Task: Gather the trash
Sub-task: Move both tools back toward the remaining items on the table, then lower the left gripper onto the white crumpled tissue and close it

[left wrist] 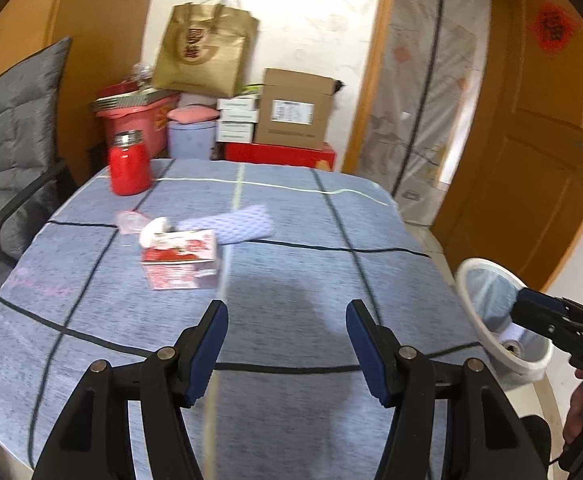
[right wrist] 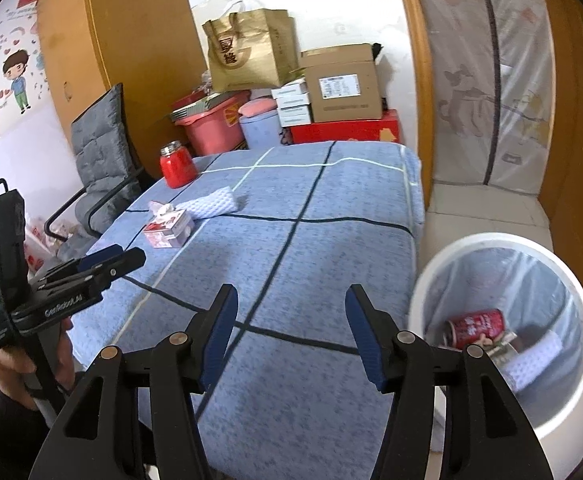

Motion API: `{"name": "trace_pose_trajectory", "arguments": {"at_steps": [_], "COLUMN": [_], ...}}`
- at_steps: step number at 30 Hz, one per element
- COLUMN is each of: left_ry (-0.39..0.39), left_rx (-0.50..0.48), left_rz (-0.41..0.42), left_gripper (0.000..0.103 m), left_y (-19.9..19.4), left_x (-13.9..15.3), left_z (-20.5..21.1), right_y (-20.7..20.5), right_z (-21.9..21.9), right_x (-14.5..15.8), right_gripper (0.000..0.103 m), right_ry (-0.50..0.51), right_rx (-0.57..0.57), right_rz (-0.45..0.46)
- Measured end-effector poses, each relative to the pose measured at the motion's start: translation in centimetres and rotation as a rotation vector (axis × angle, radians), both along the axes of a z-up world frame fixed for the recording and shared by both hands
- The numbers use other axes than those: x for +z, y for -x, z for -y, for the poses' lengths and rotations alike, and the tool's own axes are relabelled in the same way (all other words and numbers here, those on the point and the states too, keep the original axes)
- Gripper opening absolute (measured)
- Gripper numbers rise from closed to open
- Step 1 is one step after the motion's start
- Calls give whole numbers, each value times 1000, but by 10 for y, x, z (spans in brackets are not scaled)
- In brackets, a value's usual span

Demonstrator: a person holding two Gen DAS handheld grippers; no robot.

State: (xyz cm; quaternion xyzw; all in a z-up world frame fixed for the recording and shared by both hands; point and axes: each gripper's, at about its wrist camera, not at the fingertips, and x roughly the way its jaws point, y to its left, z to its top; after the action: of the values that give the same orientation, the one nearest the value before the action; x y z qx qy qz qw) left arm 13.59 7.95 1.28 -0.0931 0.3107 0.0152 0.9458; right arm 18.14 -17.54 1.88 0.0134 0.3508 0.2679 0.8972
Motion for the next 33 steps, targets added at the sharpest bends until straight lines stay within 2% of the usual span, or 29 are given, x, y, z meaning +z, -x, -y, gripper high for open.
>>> {"name": "trace_pose_trajectory", "arguments": {"at_steps": [13, 23, 29, 33], "left_ry": [-12, 37, 86, 154], "left_rx": [111, 110, 48, -112], "left_rz": [-14, -60, -74, -60], "left_gripper": [61, 63, 63, 63], "left_y": [-25, -63, -80, -78], "left_x": [-14, -36, -47, -47], "left_z": [-64, -97, -96, -70], "right_y": [-22, -39, -50, -54], "right_z": [-44, -60, -57, -53], "right_x": [-11, -22, -28, -29], "right_gripper": [59, 59, 59, 59], "right_ry": [6, 15, 13, 10], "right_rx": [60, 70, 43, 27], "right_rz": [-23, -49, -63, -65]}}
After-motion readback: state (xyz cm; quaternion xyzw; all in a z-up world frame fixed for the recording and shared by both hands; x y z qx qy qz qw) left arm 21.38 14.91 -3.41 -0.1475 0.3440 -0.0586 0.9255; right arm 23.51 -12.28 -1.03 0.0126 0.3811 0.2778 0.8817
